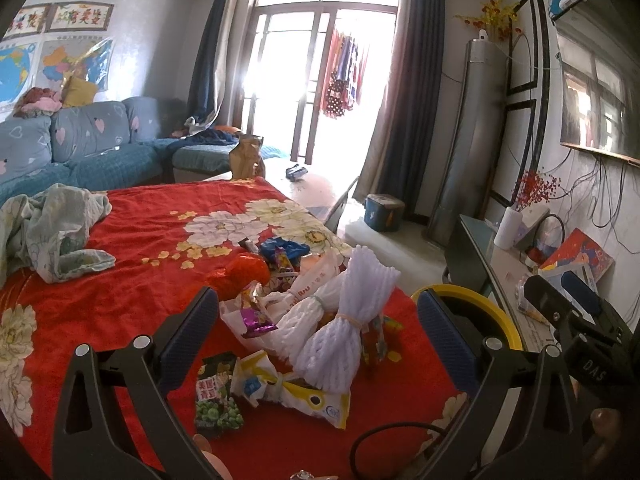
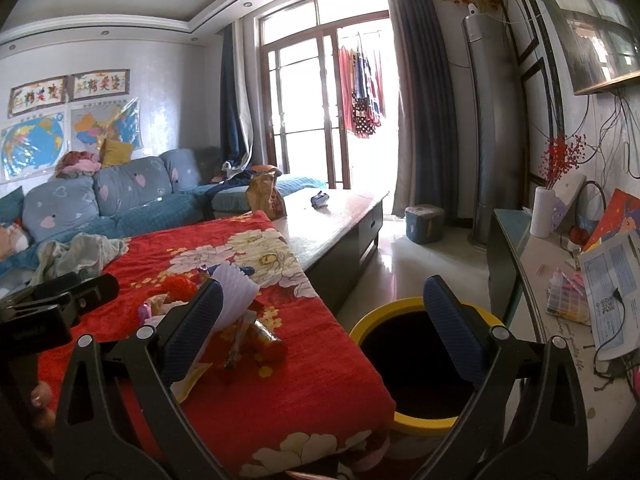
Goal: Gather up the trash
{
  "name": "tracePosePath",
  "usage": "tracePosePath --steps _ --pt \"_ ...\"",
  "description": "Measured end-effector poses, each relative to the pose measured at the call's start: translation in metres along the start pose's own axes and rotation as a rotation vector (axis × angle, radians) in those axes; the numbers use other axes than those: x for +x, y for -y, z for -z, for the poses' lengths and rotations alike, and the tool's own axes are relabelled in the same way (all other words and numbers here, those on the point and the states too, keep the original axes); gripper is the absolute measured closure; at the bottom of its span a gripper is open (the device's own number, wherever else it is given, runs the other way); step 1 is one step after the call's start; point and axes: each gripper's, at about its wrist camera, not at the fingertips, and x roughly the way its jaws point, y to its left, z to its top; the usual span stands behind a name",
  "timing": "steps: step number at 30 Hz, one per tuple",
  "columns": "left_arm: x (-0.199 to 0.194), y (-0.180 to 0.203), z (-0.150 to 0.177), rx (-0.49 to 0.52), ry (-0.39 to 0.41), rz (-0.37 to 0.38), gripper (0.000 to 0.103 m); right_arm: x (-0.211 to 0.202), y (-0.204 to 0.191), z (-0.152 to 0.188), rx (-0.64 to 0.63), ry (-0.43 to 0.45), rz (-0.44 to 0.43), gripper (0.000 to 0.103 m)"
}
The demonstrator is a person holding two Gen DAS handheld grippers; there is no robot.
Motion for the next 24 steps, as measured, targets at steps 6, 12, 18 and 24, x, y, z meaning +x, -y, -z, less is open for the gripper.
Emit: tracePosePath --steps 6,12,18,24 --pt "0.004 0.006 0.002 0.0 -0.001 0.0 0.006 0.0 0.0 0.0 0.0 -0.002 -0.001 0.011" --pt "0.003 0.008 0.003 0.001 -0.001 0.0 0.006 -0.002 0.002 0.001 0.001 -0.004 -0.002 0.011" --pt "-0.002 0.013 0.013 -0.002 -0.007 0.008 0.006 -0.006 0.004 -0.001 0.003 -0.006 0.004 0.011" --pt "0.007 0.008 0.017 -0.009 -0.026 0.035 0.006 0.007 0.006 0.004 0.013 -0.019 0.012 0.011"
